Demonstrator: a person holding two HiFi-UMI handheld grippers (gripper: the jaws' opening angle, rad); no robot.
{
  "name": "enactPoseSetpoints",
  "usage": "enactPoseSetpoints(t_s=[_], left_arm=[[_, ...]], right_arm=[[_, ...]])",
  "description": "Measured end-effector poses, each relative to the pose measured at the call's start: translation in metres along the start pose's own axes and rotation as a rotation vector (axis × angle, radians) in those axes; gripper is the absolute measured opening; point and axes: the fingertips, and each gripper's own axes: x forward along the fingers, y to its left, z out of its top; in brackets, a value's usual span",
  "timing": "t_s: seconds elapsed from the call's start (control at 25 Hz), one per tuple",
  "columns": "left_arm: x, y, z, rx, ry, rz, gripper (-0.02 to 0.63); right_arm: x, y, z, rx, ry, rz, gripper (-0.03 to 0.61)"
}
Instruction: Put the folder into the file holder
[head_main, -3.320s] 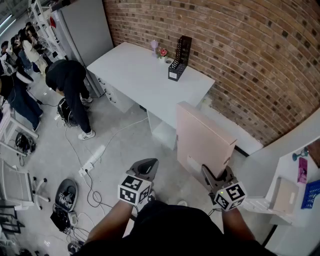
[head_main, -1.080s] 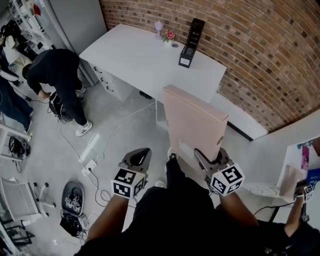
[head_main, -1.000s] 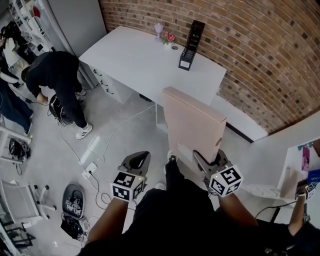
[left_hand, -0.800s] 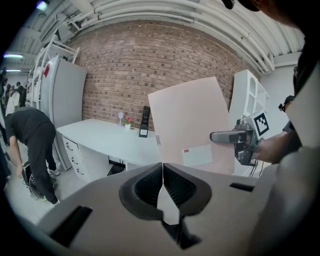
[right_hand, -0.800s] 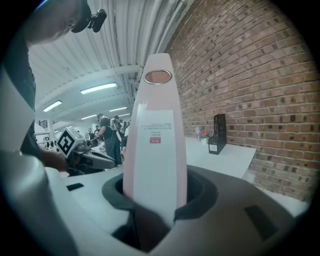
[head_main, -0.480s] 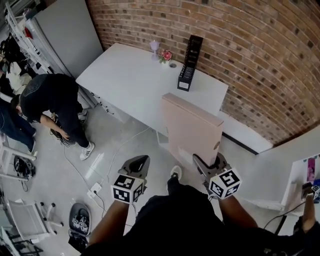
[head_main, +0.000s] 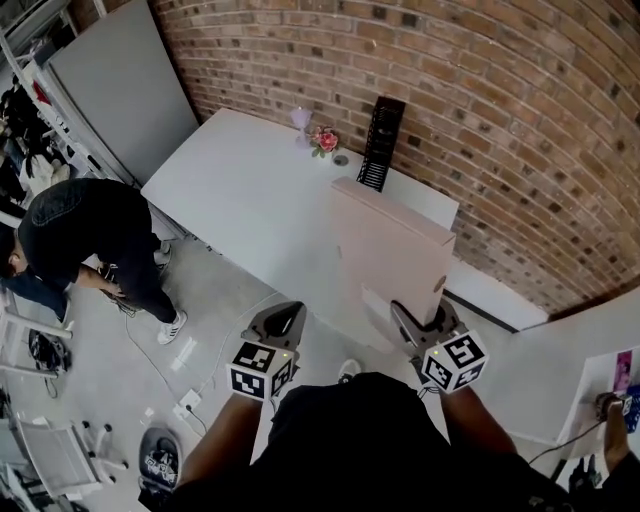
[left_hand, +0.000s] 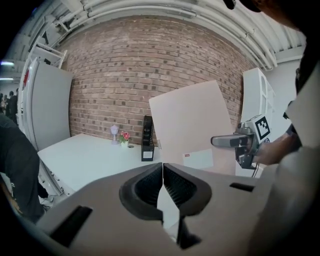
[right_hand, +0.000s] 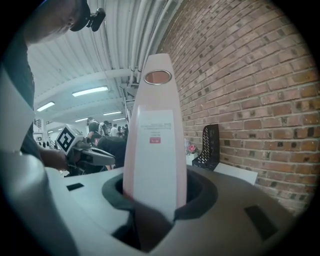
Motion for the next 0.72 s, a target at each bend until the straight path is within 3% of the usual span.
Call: enactPoseSetpoints(t_s=[0.4, 0.72], left_arm=[[0.039, 0.025, 0.01, -0.016, 0.04, 0.011, 0.006], [0.066, 0.033, 0.02, 0.015, 0.067, -0.065, 0.006]], right_arm=[[0.03, -0.036, 0.007, 0.034, 0.005, -0.001, 0.175], [0.034, -0.054, 0.012, 0.037, 0.014, -0.08, 0.175]])
